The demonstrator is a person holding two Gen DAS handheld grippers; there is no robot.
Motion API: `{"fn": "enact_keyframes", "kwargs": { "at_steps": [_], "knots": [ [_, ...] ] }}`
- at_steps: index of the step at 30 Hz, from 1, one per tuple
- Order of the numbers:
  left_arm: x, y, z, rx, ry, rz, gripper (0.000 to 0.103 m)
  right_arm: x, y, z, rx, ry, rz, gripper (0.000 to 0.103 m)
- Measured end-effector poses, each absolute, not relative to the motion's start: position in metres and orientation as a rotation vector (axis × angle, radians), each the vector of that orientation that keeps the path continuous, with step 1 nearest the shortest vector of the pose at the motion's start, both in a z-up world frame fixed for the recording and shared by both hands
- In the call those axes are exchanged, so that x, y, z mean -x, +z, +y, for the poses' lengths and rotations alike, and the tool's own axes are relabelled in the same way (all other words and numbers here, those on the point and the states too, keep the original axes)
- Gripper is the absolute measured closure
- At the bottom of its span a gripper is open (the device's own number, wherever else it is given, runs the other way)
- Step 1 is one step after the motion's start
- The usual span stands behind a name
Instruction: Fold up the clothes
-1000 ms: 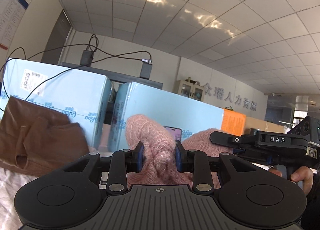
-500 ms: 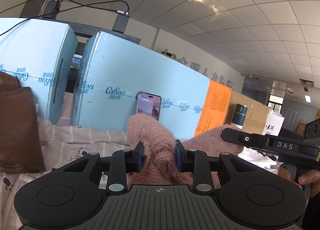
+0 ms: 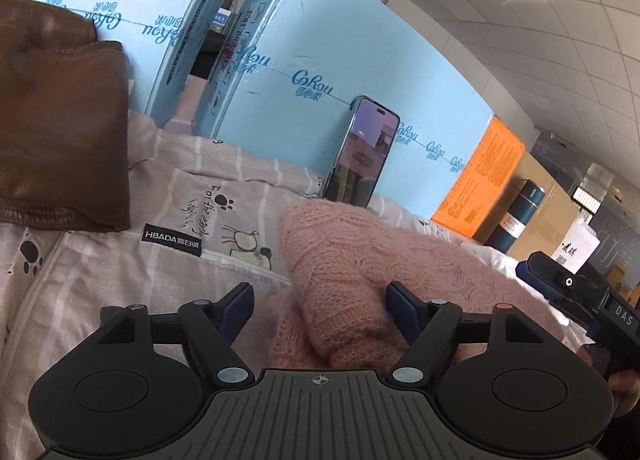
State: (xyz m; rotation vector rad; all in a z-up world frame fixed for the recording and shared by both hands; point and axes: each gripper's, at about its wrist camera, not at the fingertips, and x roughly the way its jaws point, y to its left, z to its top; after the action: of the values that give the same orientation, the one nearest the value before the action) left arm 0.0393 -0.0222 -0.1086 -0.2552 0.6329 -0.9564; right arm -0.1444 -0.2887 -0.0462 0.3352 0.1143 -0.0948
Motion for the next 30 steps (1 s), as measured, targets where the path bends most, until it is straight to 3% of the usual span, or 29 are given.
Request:
{"fn": "enact_keyframes", "kwargs": {
  "at_steps": [5, 15, 18, 26, 30],
  "knots": [
    [-0.050, -0.105, -0.003, 0.379, -0.904, 0.636, 0.016, 0.136, -0.038, -0.267, -0.253, -0.029, 0.150, 0.035],
    [-0.065, -0.105, 0.019, 0.453, -0.763, 0.656, 0.015, 0.077, -0.039, -0.186, -0.065, 0.305, 0.385, 0.028],
    [-0.068, -0.106, 0.023, 0.470, -0.757, 0.666, 0.015, 0.059, -0.050, -0.166, 0.027, 0.299, 0.430, 0.021],
    [-0.069, -0.110, 0.020, 0.477, -0.787, 0.703, 0.015, 0.044, -0.063, -0.174, 0.028, 0.197, 0.445, 0.021],
    [-0.068, -0.113, 0.015, 0.457, -0.819, 0.725, 0.015, 0.043, -0.067, -0.173, 0.111, 0.061, 0.434, 0.028]
  ]
}}
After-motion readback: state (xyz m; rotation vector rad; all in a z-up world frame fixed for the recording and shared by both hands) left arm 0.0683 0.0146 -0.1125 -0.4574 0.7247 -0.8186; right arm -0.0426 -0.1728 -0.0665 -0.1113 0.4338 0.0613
